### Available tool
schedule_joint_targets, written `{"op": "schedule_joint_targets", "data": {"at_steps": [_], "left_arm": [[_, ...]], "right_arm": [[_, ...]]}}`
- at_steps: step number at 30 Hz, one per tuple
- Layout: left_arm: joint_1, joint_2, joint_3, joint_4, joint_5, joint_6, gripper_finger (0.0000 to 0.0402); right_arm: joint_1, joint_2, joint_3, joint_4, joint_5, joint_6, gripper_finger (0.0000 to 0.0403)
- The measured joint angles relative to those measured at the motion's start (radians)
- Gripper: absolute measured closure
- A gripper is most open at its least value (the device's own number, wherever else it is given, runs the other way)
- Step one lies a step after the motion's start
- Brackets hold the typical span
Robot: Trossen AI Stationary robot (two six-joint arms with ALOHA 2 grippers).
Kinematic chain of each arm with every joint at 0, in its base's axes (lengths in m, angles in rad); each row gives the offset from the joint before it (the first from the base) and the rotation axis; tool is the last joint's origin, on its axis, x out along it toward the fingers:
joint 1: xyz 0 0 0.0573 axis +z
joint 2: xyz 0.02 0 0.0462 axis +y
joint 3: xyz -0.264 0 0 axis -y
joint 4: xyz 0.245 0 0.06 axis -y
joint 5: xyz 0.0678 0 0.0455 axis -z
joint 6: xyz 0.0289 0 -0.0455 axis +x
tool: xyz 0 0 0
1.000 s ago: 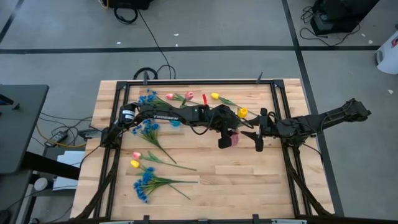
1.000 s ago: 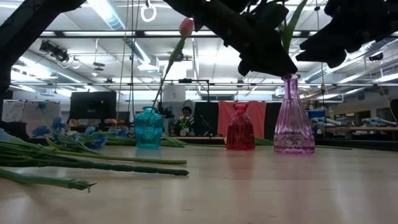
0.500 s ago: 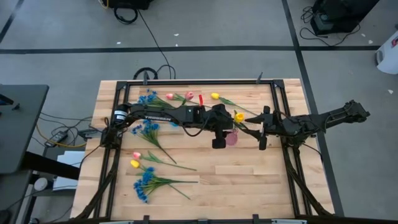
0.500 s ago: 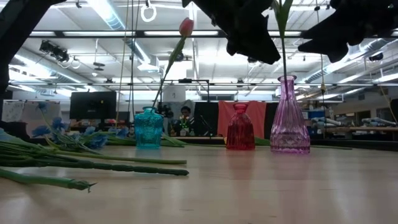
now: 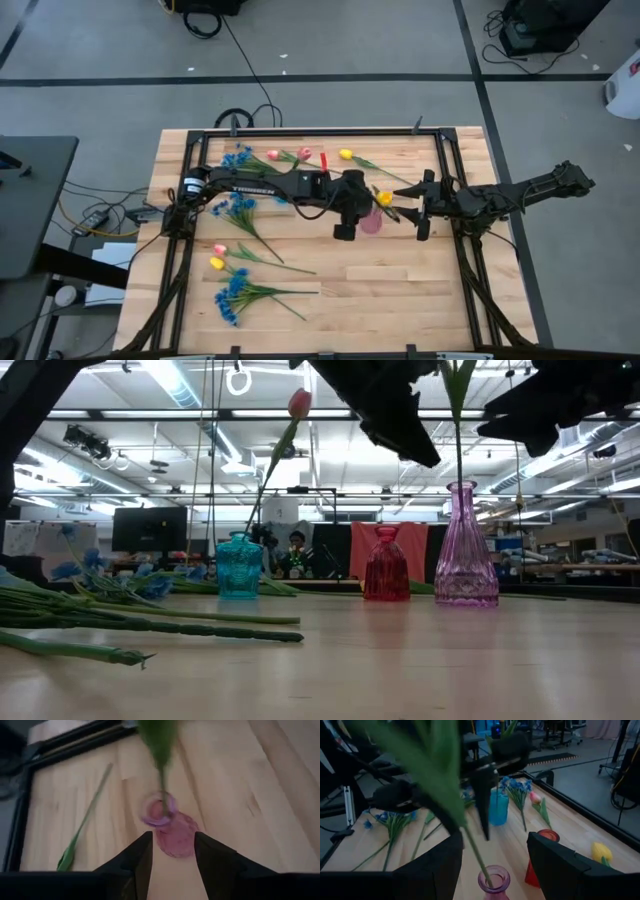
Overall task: Sort flowers into vase by color
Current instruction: Put the top yellow flower into the pink vase
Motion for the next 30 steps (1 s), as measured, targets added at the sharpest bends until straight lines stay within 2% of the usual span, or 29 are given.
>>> {"op": "schedule_joint_targets", "data": {"at_steps": [6, 12, 16, 18, 20, 27, 30], "left_arm": [[0.025, 0.001, -0.001, -0.092, 0.003, 0.158, 0.025], [0.033, 0.001, -0.001, -0.118, 0.018, 0.168, 0.025], [0.038, 0.001, -0.001, -0.172, 0.055, 0.164, 0.025], [0.05, 0.001, -0.001, -0.169, 0.073, 0.062, 0.025], [0.067, 0.002, -0.001, -0.157, 0.161, -0.012, 0.025], [0.066, 0.002, 0.0, -0.135, 0.145, -0.017, 0.025], [0.061, 0.002, 0.0, -0.102, 0.143, -0.015, 0.025]], "right_arm": [[0.0, 0.0, 0.0, 0.009, -0.008, 0.0, 0.0168], [0.0, 0.0, 0.0, 0.024, -0.01, -0.013, 0.0168], [0.0, 0.0, 0.0, 0.028, -0.014, -0.019, 0.0168], [0.0, 0.0, 0.0, 0.036, -0.022, -0.023, 0.0168], [0.0, 0.0, 0.0, 0.044, -0.026, -0.023, 0.0168], [0.0, 0.037, 0.0, 0.05, -0.077, -0.104, 0.0168], [0.0, 0.101, 0.0, 0.085, -0.03, -0.147, 0.0167]]}}
